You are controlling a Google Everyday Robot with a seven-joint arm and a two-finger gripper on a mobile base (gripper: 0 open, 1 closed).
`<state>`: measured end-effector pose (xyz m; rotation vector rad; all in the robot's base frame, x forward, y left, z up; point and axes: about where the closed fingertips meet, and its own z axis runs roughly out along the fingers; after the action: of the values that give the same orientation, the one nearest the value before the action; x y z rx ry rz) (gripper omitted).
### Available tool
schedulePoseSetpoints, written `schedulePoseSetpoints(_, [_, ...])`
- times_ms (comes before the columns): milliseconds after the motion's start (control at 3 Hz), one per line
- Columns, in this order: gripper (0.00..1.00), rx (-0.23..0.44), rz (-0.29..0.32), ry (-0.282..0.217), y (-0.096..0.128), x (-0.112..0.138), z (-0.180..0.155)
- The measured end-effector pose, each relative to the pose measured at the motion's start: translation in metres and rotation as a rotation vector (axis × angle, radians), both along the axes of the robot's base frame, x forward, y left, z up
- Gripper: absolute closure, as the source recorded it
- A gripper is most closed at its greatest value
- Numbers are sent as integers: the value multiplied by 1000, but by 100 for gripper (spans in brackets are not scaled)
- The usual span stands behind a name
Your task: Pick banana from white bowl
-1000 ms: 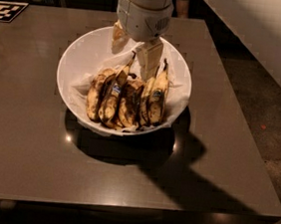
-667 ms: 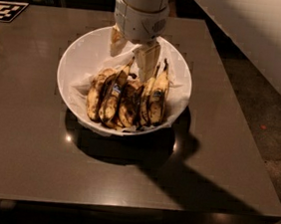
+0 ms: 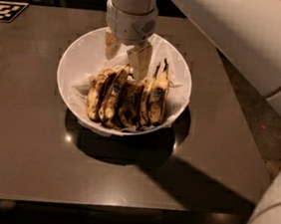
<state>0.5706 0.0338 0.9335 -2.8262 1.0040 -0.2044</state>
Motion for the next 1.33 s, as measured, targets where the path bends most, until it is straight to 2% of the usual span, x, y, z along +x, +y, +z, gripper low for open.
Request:
schedulePoseSetpoints(667, [41, -37, -17, 21, -13, 13, -14])
schedulePoseSetpoints(1000, [45, -45, -28, 33, -19, 15, -21])
schedulePoseSetpoints(1333, [51, -50, -14, 40, -14, 23, -26])
